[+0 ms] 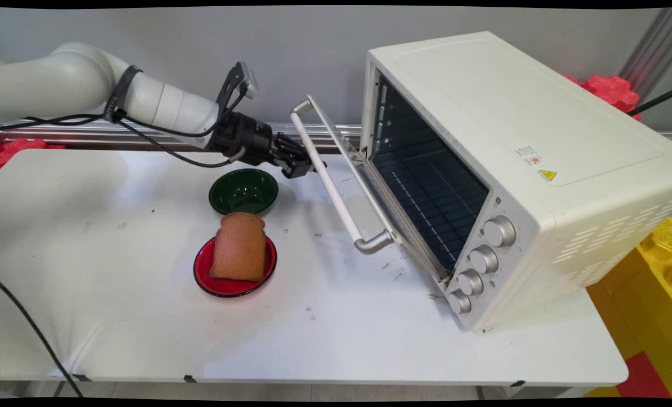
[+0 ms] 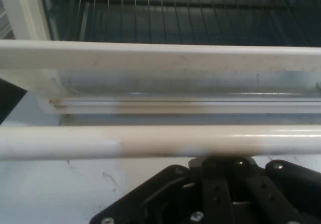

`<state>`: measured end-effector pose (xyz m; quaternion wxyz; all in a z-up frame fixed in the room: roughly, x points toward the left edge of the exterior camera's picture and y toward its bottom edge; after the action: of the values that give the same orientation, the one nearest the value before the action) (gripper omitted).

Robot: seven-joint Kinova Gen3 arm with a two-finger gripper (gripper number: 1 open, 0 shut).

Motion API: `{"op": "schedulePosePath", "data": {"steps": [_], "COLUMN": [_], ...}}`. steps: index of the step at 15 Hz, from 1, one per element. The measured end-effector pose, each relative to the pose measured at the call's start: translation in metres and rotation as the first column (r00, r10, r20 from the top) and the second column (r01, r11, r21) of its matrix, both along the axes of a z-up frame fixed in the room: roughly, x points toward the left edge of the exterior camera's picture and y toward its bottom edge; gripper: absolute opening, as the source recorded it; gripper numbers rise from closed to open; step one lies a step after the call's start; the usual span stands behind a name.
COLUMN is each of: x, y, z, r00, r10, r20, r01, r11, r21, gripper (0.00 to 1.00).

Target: Close the oven

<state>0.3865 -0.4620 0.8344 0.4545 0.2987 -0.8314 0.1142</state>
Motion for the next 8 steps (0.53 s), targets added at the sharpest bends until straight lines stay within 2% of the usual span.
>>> {"op": "schedulePosePath", "data": {"steps": [8], "x": [-0.0041], "y": [-0.0063], "z": [0.0078], "r00": [1.0], "r10": [0.0], "r20": [-0.016], "r01": [0.0], "r11": [1.0], "r21": [-0.011], "gripper": [0.0]}}
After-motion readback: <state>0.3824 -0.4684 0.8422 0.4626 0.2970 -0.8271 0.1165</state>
